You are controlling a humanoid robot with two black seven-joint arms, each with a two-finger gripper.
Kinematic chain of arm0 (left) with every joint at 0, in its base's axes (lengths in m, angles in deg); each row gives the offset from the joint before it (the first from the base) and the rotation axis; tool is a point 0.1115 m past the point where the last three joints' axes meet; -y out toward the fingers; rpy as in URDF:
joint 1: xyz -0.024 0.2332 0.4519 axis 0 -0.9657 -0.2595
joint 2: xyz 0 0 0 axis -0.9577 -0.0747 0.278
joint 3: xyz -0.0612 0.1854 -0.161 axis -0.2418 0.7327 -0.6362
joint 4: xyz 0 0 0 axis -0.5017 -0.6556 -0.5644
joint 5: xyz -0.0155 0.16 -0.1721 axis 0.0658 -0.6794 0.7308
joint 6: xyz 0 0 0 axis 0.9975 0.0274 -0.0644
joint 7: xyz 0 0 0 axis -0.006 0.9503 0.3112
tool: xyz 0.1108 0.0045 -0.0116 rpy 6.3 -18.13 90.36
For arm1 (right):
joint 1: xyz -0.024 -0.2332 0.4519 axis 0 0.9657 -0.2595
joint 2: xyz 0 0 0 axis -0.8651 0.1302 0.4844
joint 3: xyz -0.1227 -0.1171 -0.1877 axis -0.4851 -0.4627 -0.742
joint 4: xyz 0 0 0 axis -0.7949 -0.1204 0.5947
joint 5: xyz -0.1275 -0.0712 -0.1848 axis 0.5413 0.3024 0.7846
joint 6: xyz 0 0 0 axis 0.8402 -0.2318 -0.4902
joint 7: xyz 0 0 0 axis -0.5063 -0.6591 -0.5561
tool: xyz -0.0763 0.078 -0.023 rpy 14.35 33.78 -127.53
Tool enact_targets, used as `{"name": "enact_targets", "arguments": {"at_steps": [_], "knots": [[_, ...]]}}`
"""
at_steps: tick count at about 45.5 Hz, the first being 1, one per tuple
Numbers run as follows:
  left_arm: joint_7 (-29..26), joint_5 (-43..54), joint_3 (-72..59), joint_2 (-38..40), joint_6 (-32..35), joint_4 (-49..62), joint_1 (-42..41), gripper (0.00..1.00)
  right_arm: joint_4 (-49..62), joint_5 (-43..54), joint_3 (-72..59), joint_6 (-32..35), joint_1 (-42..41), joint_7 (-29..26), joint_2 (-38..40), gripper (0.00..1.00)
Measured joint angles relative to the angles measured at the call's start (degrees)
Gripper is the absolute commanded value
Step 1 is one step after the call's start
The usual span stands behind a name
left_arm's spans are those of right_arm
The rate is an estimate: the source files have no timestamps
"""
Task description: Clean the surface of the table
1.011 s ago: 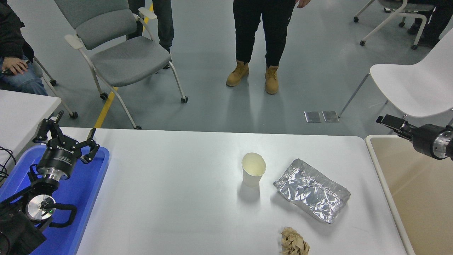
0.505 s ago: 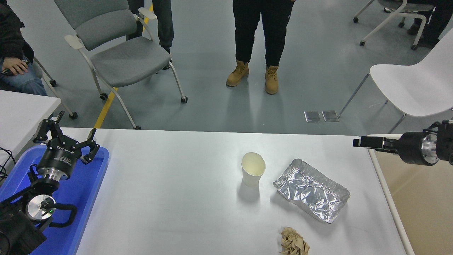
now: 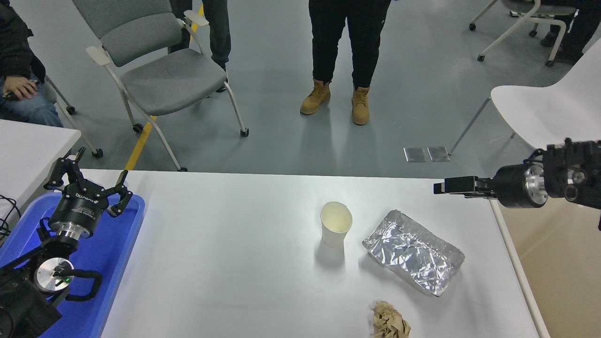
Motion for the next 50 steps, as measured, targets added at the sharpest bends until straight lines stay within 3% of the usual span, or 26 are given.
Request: {"name": "enact_targets", "arguments": {"at_steps": [15, 29, 50], "knots": [[0.01, 0.00, -0.01, 0.00, 0.00, 0.01, 0.00, 1.00, -0.38, -1.45, -0.10, 0.26, -1.89, -7.89, -8.94, 0.98], [0.07, 0.00, 0.00, 0.00, 0.00, 0.01, 0.00, 1.00, -0.72, -12.62, -0.61, 0.55, -3.41, -16.19, -15.62, 0.94], [0.07, 0.00, 0.02, 0.01, 0.00, 0.01, 0.00, 1.00, -0.60, -19.71, -0.70, -1.12, -2.07, -21.88, -22.64, 0.94]]}}
